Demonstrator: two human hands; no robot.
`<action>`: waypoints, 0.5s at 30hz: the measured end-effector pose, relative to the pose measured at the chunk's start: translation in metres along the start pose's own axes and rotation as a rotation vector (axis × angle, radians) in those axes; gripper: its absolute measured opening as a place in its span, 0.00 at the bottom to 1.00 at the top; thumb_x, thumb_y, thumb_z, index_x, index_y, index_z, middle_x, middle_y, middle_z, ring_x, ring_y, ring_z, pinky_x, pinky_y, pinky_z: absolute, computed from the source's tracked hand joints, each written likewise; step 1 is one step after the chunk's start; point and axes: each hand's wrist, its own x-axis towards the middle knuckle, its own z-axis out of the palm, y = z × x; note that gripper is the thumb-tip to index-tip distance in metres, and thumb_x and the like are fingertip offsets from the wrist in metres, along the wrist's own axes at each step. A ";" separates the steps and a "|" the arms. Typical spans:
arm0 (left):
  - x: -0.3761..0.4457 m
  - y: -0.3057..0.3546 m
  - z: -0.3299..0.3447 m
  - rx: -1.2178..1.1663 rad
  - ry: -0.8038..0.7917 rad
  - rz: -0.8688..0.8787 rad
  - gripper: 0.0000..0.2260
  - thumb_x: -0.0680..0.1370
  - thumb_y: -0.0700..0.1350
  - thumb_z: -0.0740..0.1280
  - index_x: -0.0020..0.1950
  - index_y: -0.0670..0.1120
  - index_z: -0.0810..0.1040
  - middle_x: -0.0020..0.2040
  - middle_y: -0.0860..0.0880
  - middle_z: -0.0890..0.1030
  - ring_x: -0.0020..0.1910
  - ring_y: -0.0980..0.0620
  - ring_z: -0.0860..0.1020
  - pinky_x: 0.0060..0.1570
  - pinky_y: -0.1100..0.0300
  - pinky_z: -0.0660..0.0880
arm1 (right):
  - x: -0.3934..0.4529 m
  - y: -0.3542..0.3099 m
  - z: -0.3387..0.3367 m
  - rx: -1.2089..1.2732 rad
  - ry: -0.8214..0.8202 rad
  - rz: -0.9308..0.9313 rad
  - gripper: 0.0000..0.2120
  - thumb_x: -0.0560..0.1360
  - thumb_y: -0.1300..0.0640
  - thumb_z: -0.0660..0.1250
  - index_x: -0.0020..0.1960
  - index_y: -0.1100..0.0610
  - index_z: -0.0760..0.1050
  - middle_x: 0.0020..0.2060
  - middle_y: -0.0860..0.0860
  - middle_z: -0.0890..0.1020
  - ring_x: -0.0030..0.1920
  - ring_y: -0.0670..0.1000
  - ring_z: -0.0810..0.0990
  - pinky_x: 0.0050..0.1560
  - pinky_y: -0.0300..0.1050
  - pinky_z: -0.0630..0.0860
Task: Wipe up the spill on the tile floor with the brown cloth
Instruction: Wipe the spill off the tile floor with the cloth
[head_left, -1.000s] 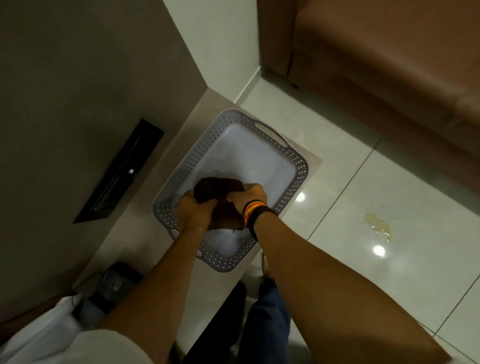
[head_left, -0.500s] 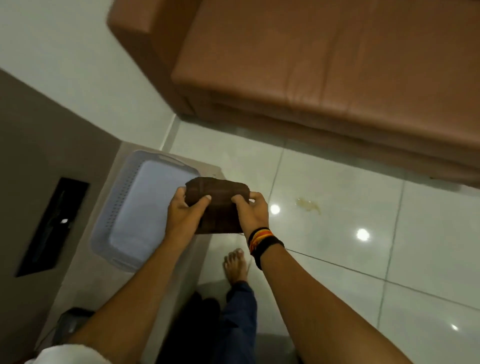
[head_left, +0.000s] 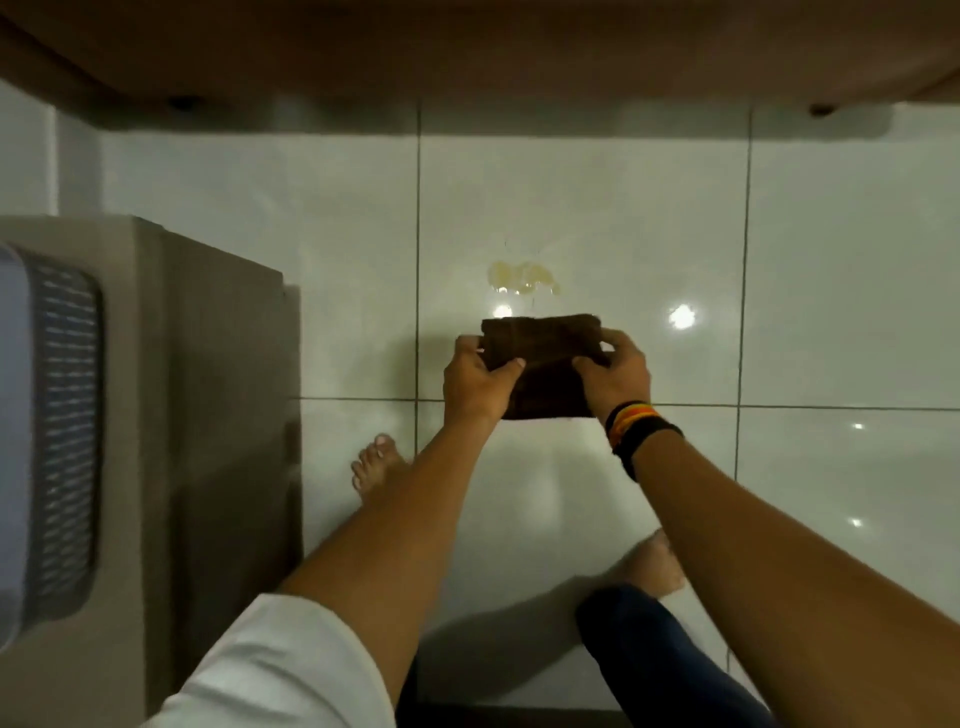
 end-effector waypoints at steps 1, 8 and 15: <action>0.017 -0.010 0.013 0.005 -0.014 0.001 0.20 0.77 0.46 0.76 0.66 0.46 0.74 0.54 0.50 0.80 0.56 0.47 0.82 0.58 0.52 0.83 | 0.021 0.012 0.006 -0.021 0.018 -0.001 0.18 0.76 0.65 0.69 0.64 0.53 0.76 0.47 0.51 0.80 0.44 0.51 0.78 0.44 0.38 0.74; 0.120 -0.068 0.037 0.365 -0.045 0.137 0.26 0.81 0.53 0.69 0.77 0.47 0.70 0.74 0.44 0.75 0.69 0.46 0.77 0.63 0.58 0.74 | 0.113 0.078 0.063 -0.343 0.154 -0.171 0.22 0.81 0.58 0.67 0.74 0.58 0.68 0.66 0.57 0.75 0.62 0.57 0.75 0.61 0.51 0.74; 0.225 -0.102 -0.024 0.908 -0.027 0.180 0.74 0.61 0.73 0.77 0.82 0.42 0.29 0.81 0.36 0.27 0.81 0.37 0.26 0.74 0.38 0.25 | 0.145 0.105 0.157 -0.554 0.174 -0.103 0.42 0.82 0.37 0.55 0.79 0.68 0.47 0.77 0.66 0.47 0.75 0.63 0.45 0.71 0.70 0.47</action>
